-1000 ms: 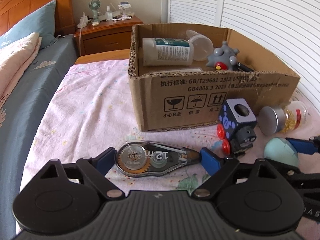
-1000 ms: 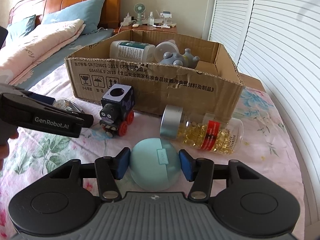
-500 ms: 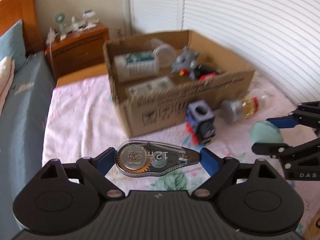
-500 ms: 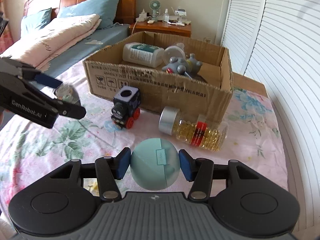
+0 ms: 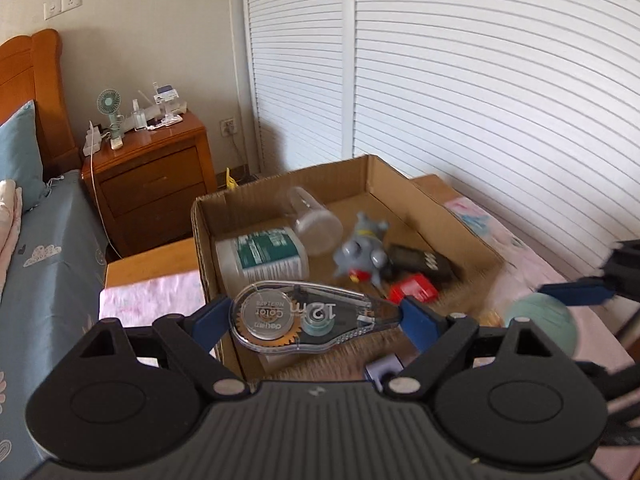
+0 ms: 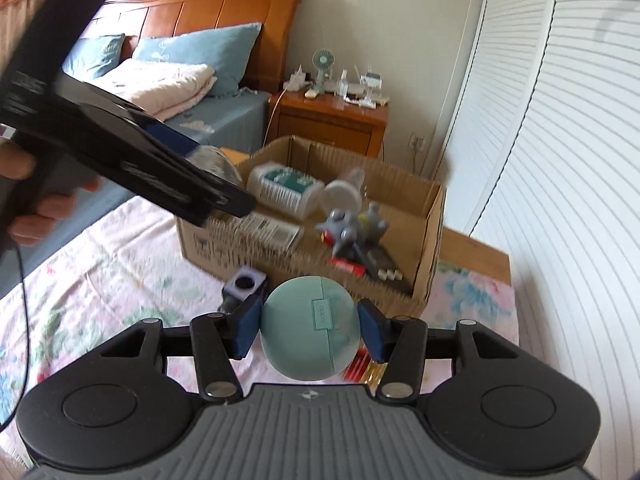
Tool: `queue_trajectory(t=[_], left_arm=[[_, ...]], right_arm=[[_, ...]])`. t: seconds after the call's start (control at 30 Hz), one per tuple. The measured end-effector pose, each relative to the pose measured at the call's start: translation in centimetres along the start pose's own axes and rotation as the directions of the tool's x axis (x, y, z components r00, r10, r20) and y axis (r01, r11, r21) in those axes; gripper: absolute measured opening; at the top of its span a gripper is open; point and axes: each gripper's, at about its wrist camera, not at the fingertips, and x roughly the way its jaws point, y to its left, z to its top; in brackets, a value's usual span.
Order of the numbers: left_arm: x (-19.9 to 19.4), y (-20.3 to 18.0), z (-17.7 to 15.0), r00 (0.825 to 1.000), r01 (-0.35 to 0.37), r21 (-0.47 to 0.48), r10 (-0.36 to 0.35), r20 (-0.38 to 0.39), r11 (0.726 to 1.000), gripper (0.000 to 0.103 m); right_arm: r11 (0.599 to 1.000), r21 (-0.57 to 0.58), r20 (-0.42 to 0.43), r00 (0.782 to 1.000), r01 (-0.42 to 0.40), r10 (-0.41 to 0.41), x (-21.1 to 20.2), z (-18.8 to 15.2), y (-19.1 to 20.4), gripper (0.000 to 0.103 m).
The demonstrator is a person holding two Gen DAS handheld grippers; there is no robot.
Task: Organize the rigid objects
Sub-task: 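Carry the correction tape and teal case into the box and release both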
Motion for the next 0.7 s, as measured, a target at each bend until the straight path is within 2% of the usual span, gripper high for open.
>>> queue_trajectory(t=[0.13,0.23,0.5,0.7], left_arm=[[1.9,0.8,0.4,1.0,-0.021,-0.019,0.021,0.003,1.0,0.094],[1.8,1.1,-0.3,1.0,-0.027,-0.027,0.027,-0.003,0.999,0.097],[-1.5,1.0,-3.0,0.999,-0.036,-0.011,0.036,-0.029,0.999,0.101],[-3.7,0.7,-5.1,0.999,-0.028,-0.075,0.026,-0.029,0.997,0.102]], right_arm=[[1.0,-0.003,0.012,1.0,0.014,-0.014,0.1,0.9,-0.5,0.058],[1.0,0.004,0.01,1.0,0.014,-0.014,0.4,1.6,-1.2,0.058],[0.998,0.057,-0.005,1.0,0.005,-0.005,1.7,3.6,-3.3,0.058],[0.997,0.081,-0.02,1.0,0.022,-0.02,3.8,5.5,-4.9,0.058]])
